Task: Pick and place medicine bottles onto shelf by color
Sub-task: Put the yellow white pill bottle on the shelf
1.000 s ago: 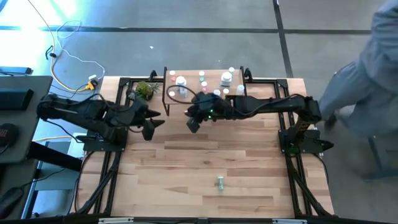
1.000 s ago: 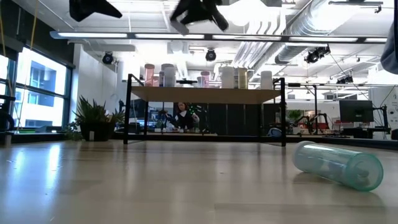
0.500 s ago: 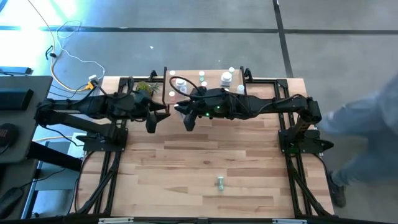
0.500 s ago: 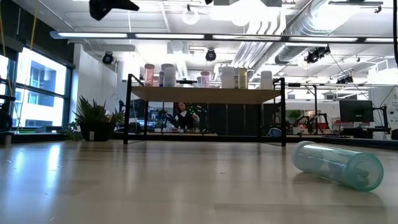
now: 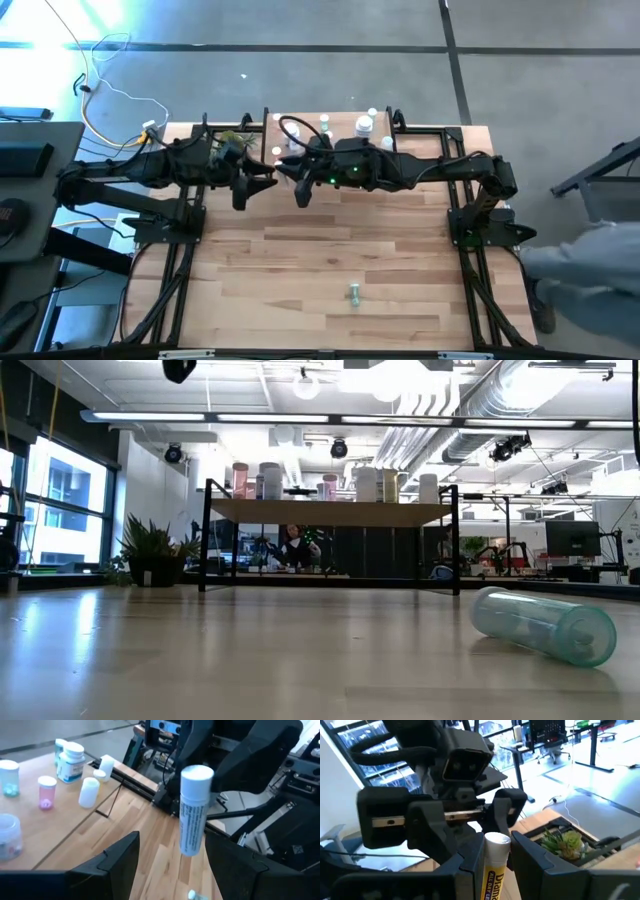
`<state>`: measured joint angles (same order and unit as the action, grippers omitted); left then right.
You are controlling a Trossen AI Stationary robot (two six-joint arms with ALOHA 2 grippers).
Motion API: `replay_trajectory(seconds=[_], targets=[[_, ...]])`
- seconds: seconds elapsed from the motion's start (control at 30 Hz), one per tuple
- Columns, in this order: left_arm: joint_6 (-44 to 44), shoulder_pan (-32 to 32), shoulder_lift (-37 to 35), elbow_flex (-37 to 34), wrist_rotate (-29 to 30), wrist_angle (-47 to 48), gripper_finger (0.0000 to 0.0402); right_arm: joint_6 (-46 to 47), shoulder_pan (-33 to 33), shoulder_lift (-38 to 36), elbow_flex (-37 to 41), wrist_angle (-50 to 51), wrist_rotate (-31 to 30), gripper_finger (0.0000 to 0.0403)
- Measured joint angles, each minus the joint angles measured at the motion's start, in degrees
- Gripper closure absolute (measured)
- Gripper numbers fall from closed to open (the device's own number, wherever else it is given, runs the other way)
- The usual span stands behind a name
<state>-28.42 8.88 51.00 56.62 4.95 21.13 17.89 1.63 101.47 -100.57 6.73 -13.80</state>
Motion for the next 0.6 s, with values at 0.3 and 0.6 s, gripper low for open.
replay_trajectory(seconds=[0.3, 0.6], targets=[[-0.7, 1.3, 0.9, 0.0, -2.3, -5.3, 0.0183, -0.1, 0.0, 0.0, 0.0, -4.0, -1.0, 0.0329], [2.1, 1.3, 2.4, 0.0, -2.8, -9.5, 0.0196, 0.0, 0.0, 0.0, 0.0, -5.3, -2.1, 0.0329]])
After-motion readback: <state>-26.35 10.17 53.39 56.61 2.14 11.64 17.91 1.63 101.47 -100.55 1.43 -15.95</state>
